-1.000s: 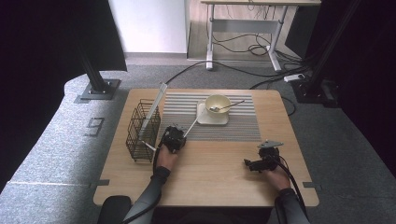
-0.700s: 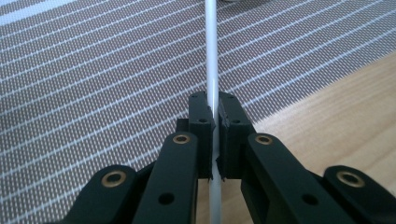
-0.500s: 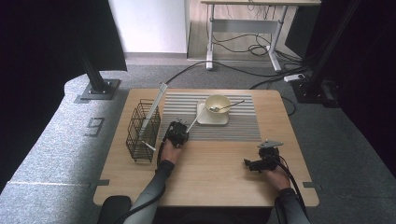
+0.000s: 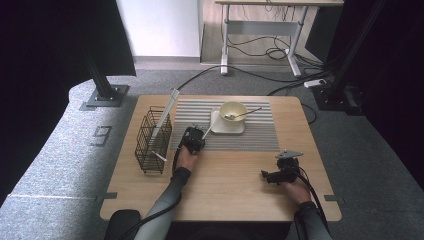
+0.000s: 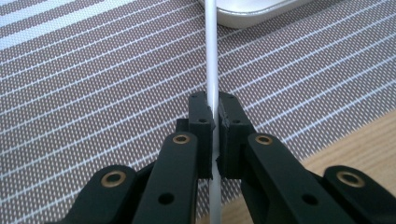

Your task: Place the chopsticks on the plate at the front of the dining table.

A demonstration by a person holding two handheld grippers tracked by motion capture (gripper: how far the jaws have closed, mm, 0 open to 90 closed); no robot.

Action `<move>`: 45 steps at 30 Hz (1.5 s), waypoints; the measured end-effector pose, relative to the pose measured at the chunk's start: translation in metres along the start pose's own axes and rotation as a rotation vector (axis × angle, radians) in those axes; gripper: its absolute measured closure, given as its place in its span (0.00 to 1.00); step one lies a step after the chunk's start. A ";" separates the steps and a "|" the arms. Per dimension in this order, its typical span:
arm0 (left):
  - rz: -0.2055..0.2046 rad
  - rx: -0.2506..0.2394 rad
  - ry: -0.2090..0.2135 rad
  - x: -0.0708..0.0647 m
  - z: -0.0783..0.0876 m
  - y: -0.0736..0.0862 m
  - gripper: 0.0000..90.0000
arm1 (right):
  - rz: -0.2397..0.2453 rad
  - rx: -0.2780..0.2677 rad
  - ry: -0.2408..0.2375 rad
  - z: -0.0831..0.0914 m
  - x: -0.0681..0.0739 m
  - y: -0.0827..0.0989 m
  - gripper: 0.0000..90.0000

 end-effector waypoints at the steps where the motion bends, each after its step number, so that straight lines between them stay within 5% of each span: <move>1: -0.001 0.000 0.000 0.000 -0.001 -0.001 0.95 | 0.000 0.000 0.000 0.000 0.000 0.000 0.00; 28: -0.013 -0.001 -0.003 -0.006 -0.025 -0.029 0.94 | 0.003 0.000 -0.004 0.000 0.000 0.000 0.00; 40: -0.034 -0.006 0.029 -0.010 -0.031 -0.036 0.92 | 0.006 -0.001 -0.004 -0.001 0.000 -0.001 0.00; 45: -0.051 -0.023 0.048 -0.011 -0.027 -0.036 0.81 | 0.006 0.000 -0.005 -0.001 0.000 -0.001 0.00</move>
Point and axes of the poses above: each handheld gripper's, and its own axes: z roughly backward along the jaws, y roughly out of its underside, x roughly to its left, the point moved 9 cm from there along -z, roughly forward along the jaws
